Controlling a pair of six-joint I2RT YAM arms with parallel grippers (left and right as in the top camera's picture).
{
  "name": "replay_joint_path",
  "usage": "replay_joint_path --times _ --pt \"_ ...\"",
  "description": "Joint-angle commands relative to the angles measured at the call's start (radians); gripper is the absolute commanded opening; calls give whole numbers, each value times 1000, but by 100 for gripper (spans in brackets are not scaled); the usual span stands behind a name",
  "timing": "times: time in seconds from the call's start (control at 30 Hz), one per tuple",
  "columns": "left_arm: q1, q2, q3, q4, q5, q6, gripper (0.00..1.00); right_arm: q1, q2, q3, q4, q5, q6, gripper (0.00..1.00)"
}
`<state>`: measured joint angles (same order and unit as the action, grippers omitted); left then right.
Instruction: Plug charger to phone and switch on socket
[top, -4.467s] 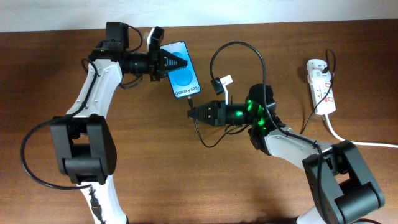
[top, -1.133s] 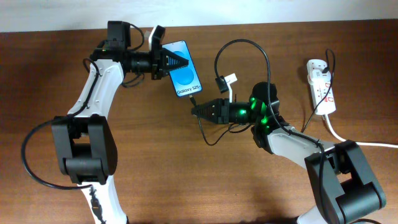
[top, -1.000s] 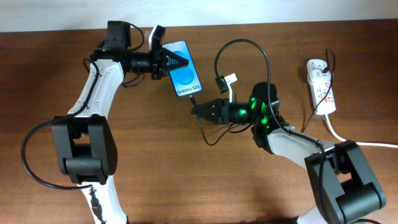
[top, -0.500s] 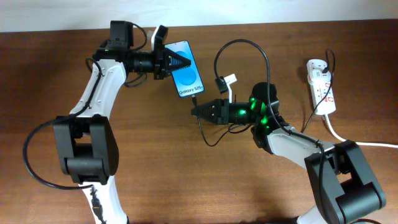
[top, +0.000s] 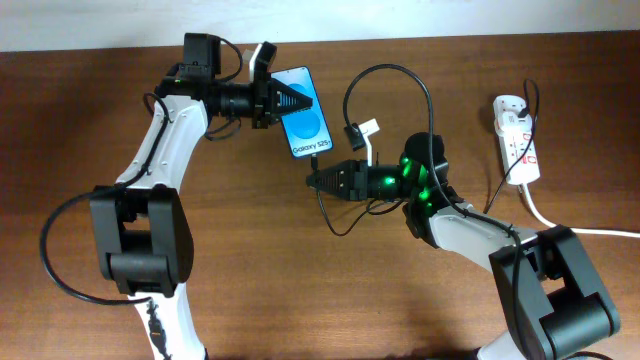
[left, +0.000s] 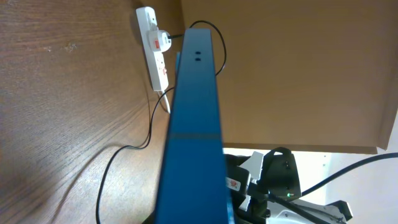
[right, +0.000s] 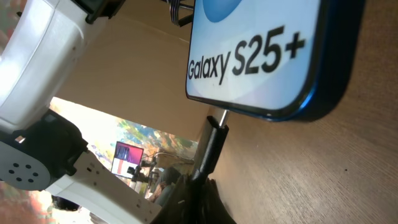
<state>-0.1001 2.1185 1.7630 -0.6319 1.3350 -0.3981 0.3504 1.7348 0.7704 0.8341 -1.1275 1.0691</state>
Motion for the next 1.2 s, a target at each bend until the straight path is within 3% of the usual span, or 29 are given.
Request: replay_joint_path --times 0.0,0.37,0.6,0.9,0.97,1.17 --pt "-23 -23 5 -9 68 -2 0 -35 2 14 11 54 -16 4" --pt "-53 -23 5 -23 92 -2 0 -43 2 16 13 67 -17 4" --pt "-76 -23 5 -219 94 161 0 -45 2 33 19 75 -17 4" --pt "-76 -23 5 -214 80 161 0 -45 2 33 19 77 -17 4" --pt "-59 -23 5 -214 29 161 0 -45 2 33 19 76 -17 22" --pt "13 -23 5 -211 28 162 0 -45 2 33 19 72 -18 36"
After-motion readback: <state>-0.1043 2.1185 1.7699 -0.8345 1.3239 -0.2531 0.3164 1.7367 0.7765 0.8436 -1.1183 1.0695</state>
